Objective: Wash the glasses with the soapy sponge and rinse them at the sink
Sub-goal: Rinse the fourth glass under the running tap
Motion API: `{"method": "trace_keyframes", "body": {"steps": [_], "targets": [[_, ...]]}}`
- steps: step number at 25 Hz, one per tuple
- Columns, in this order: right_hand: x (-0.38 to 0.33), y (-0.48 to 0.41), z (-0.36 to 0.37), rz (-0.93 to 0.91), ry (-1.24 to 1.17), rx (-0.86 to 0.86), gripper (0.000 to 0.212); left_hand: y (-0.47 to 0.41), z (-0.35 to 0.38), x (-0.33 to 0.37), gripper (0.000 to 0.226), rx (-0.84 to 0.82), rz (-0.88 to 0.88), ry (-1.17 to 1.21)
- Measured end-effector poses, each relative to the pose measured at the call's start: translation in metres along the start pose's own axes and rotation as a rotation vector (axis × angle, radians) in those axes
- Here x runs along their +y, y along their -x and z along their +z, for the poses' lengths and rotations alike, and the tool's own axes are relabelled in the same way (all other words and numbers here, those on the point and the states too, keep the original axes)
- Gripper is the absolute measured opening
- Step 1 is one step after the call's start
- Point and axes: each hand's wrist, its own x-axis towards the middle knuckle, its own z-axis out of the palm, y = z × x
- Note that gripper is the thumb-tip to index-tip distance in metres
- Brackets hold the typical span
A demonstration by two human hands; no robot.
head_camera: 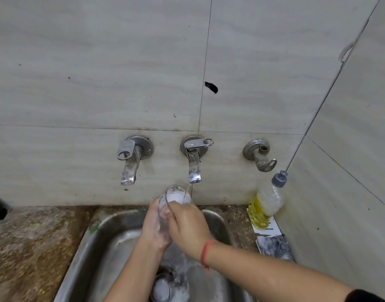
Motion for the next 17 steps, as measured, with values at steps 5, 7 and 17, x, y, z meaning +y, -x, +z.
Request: {"method": "trace_keyframes", "body": {"steps": [5,7,17], "targets": [[0.058,-0.004,-0.017,-0.797,0.401,0.054,0.008,0.005,-0.007,0.004,0.023,0.132,-0.14,-0.159],[0.058,-0.004,-0.013,-0.696,0.386,0.096,0.007,0.004,-0.008,0.01,0.017,0.027,-0.189,-0.167],[0.058,-0.002,-0.019,-0.643,0.336,-0.065,0.027,0.005,-0.005,0.006,0.015,0.129,-0.054,-0.259]]}}
